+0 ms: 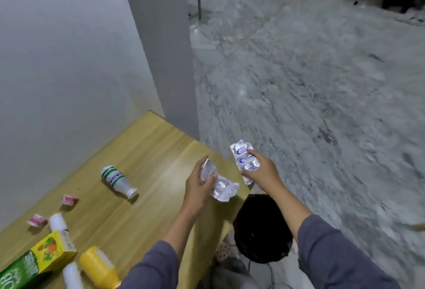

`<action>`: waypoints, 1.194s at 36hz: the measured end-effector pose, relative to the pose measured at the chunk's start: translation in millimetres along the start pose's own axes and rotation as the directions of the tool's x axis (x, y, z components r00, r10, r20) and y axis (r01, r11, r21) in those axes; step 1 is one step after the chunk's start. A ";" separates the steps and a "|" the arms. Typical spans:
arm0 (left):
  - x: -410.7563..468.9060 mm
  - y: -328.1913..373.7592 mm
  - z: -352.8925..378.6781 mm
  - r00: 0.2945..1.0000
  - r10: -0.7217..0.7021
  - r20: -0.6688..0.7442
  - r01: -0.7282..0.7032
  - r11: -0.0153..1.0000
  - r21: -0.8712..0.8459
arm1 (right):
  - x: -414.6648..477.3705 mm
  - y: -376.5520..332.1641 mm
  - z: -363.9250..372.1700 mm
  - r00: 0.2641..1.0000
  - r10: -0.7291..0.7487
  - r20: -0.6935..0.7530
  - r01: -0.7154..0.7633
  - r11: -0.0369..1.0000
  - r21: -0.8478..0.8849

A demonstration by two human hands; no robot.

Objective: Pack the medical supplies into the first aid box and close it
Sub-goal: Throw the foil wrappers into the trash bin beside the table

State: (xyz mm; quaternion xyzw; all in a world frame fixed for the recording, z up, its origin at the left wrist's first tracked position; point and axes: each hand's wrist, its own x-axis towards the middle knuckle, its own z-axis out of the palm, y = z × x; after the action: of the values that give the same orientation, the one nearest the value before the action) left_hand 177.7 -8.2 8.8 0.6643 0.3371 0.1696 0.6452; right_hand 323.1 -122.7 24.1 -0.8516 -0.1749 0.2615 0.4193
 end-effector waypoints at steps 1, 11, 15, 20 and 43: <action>7.5 5.2 16.3 0.999 0.006 0.034 -0.006 1.000 -0.004 | 1.1 10.3 -13.4 0.999 0.025 -0.045 -0.024 0.999 0.028; 29.4 -6.6 185.0 0.917 -0.004 0.399 -0.045 0.992 0.114 | -22.7 151.1 -90.3 0.905 0.368 -0.216 -0.327 0.923 0.201; 27.9 -54.7 222.4 0.877 -0.099 0.470 -0.020 0.970 0.241 | -27.5 208.6 -82.9 0.870 0.460 -0.176 -0.421 0.880 0.220; 34.9 -138.0 234.2 0.867 -0.283 0.410 0.068 0.883 0.464 | -18.2 273.8 -56.2 0.845 0.528 -0.081 -0.513 0.845 0.153; 78.2 -262.4 233.9 0.730 -0.457 0.508 -0.114 0.651 0.750 | 29.9 366.9 12.6 0.875 0.474 0.095 -0.459 0.876 -0.146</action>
State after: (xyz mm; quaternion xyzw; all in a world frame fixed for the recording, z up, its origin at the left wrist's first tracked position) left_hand 328.0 -145.5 -288.3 0.8426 0.1916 -0.2950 0.4078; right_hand 368.5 -314.8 -286.9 -0.8737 -0.0059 0.3978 0.2800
